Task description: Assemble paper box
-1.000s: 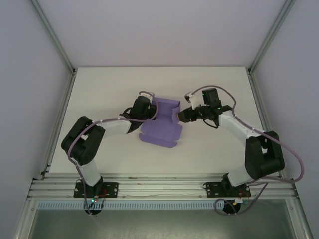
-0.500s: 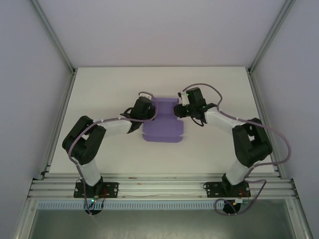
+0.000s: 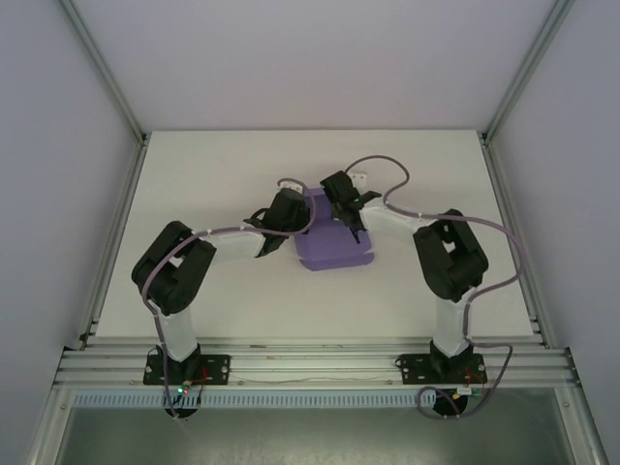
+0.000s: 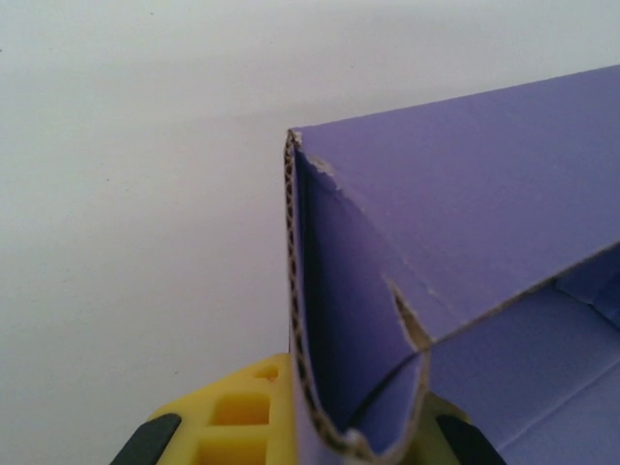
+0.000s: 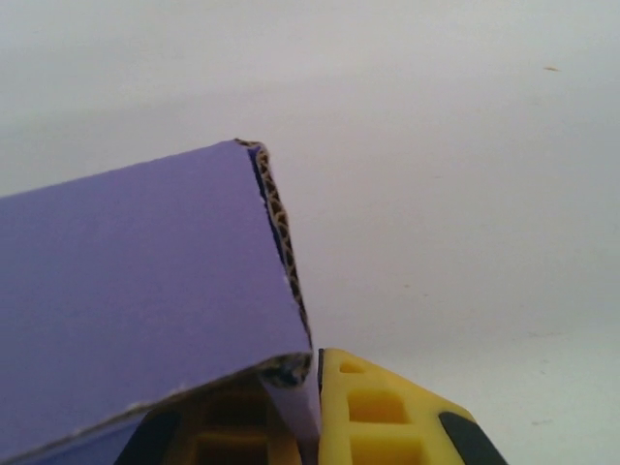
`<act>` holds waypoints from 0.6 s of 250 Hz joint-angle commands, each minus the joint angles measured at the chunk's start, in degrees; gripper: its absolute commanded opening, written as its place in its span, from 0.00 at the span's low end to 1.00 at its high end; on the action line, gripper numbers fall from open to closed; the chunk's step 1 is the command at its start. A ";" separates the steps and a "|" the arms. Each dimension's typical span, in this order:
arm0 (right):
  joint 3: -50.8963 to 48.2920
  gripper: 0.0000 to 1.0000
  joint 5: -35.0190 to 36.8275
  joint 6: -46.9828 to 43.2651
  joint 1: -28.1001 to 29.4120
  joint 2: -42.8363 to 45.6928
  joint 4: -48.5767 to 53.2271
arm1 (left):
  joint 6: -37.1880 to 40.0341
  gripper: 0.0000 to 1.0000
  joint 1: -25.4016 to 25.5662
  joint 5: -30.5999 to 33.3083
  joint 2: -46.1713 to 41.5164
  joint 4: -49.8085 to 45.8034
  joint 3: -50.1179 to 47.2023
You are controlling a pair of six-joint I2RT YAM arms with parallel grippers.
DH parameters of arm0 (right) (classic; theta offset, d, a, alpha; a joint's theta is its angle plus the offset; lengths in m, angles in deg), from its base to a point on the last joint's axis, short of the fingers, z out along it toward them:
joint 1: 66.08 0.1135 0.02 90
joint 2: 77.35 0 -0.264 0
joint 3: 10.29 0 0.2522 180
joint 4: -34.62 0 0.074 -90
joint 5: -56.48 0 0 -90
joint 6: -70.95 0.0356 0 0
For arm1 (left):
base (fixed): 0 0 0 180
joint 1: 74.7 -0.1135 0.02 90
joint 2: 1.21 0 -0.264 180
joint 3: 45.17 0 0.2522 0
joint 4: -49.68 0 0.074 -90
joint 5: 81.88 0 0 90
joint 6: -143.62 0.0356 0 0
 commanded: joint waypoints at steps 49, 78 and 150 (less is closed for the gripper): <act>3.77 0.00 26.19 12.04 -2.82 -6.09 15.98 | -3.21 0.00 0.12 1.10 0.46 -3.99 2.04; -3.88 0.10 15.76 4.71 -2.98 -1.84 0.44 | -2.61 0.00 0.16 0.03 0.70 -3.85 2.40; -17.15 0.25 -4.03 -3.97 -5.17 7.30 -24.30 | -1.70 0.00 0.12 -0.71 1.52 -4.07 2.58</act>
